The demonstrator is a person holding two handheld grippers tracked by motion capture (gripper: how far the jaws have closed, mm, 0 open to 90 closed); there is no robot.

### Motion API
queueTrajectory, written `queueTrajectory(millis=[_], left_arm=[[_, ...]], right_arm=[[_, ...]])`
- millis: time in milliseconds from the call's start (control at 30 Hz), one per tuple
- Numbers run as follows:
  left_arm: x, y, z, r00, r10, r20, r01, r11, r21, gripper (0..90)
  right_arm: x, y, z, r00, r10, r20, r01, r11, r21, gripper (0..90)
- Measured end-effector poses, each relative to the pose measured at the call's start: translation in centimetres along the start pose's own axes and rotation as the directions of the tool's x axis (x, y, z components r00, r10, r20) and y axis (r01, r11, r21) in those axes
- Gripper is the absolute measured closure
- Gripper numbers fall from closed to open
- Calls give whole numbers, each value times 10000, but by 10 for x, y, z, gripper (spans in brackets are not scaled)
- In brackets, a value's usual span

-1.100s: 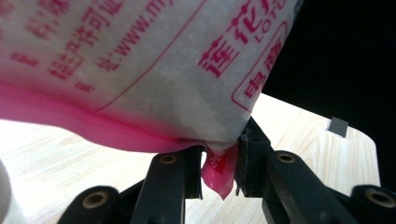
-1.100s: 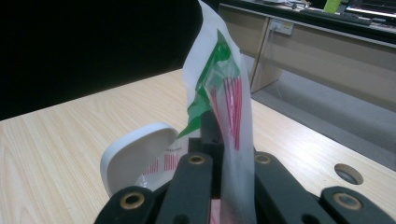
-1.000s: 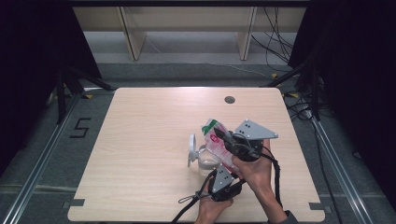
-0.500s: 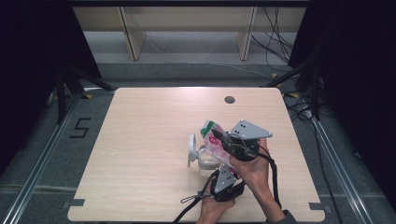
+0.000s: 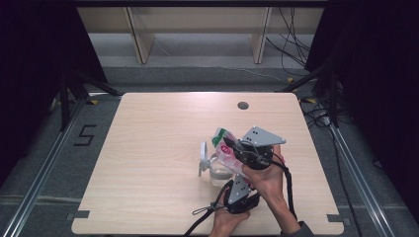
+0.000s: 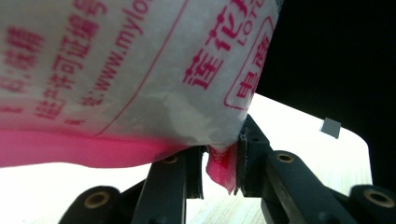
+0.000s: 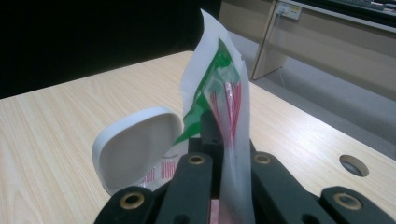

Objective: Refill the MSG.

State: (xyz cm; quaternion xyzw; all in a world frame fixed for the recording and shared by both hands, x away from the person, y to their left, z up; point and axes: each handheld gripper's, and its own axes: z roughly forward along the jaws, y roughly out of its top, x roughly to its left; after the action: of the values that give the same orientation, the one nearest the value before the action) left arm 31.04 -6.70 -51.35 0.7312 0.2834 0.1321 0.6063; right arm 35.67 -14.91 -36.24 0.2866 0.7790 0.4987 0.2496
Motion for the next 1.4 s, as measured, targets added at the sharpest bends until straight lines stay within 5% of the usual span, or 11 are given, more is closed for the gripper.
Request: queueTrajectory(millis=[667, 800, 867, 900, 967, 1000, 1233, 1400], left_arm=[[-1, 0, 2, 10000, 21, 97, -20, 9999, -103, 750], [0, 0, 2, 9999, 35, 94, -34, 9999, -101, 750], [0, 0, 3, 9999, 5, 114, -4, 10000, -78, 750], [0, 0, 3, 9999, 8, 121, -7, 10000, -87, 750], [0, 0, 2, 10000, 3, 87, -3, 10000, -87, 750], [0, 0, 2, 10000, 18, 82, -18, 10000, -97, 750], [0, -1, 2, 9998, -50, 175, 52, 9999, -99, 750], [0, -1, 2, 9999, -52, 164, 54, 9999, -131, 750]], right_arm=[[2, 1, 4, 9989, -419, 214, 415, 9989, 195, 900], [6, 1, 5, 9998, -100, 189, 94, 9995, 305, 900], [4, 1, 7, 9979, -615, 201, 610, 9978, 256, 900], [6, 1, 8, 9992, -393, 118, 388, 9985, 393, 900], [3, 1, 8, 9976, -666, 199, 660, 9973, 314, 900], [5, 1, 8, 9996, -258, 108, 255, 9993, 287, 900], [5, 0, 11, 9981, -553, 265, 545, 9981, 282, 900], [7, 1, 10, 9997, -182, 190, 174, 9989, 432, 900]])
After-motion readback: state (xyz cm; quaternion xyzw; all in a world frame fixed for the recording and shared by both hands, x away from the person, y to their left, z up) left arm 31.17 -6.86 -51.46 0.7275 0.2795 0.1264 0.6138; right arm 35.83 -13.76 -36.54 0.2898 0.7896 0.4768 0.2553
